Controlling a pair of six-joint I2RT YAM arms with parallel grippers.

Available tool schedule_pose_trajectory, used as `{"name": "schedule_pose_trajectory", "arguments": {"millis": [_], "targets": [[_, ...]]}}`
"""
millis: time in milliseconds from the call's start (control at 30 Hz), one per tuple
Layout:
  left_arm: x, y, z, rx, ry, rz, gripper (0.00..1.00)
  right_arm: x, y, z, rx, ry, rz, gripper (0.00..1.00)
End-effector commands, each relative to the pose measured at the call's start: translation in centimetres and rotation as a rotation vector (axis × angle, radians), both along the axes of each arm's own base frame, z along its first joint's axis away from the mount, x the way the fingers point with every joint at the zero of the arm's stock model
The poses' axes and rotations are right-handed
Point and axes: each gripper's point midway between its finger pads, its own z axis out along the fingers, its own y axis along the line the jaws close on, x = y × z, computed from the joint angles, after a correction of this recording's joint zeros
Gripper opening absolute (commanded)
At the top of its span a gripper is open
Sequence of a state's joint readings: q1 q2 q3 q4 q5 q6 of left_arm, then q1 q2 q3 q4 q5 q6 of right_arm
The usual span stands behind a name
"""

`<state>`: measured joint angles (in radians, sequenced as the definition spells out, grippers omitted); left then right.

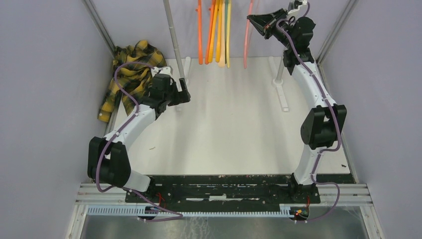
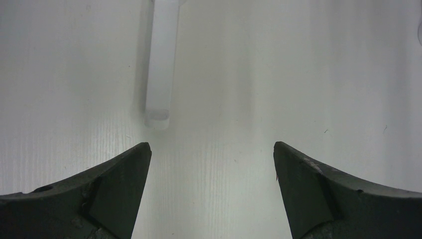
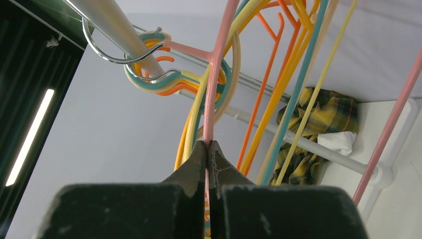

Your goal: Organize the hangers

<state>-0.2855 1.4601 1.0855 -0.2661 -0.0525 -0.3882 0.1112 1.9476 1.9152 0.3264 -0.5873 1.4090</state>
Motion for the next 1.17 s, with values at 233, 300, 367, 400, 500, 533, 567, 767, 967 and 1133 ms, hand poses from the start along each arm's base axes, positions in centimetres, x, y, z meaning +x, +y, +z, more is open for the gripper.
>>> {"name": "schedule_pose_trajectory", "arguments": {"millis": [233,300,367,400,500,533,567,767,967,1133], "targets": [[0.5,0.5,2.8,-0.010,-0.122,0.010,0.99,-5.1,-2.1,-0.1,-0.246,-0.107,-0.101,0.69],[0.4,0.7,2.7,-0.007,-0.132,0.019,0.99,-6.4,-2.9,-0.6,-0.320,-0.121,-0.150,0.84],[0.4,0.9,2.5,-0.004,-0.136,0.033,0.99,-7.8,-3.8,-1.2,-0.388,-0.119,-0.196,0.99],[0.4,1.1,2.4,-0.003,-0.138,0.044,0.99,-8.6,-4.2,-1.6,-0.435,-0.123,-0.215,1.00],[0.1,1.6,1.9,0.002,-0.148,0.070,0.99,-11.0,-6.3,-4.5,-0.599,-0.086,-0.305,1.00],[0.0,1.8,1.7,0.001,-0.152,0.079,0.99,-11.8,-7.0,-6.0,-0.649,-0.065,-0.326,1.00],[-0.1,1.9,1.4,0.001,-0.154,0.087,0.99,-12.7,-7.6,-7.4,-0.702,-0.052,-0.340,1.00],[-0.7,2.1,0.8,-0.006,-0.168,0.095,0.99,-16.7,-12.0,-17.5,-0.927,0.109,-0.456,1.00],[-0.8,2.0,-0.3,-0.010,-0.155,0.091,0.99,-19.3,-13.9,-23.0,-0.980,0.239,-0.503,1.00],[-1.0,1.5,-1.2,-0.009,-0.138,0.059,0.99,-20.3,-15.4,-25.6,-1.054,0.322,-0.527,1.00]]}}
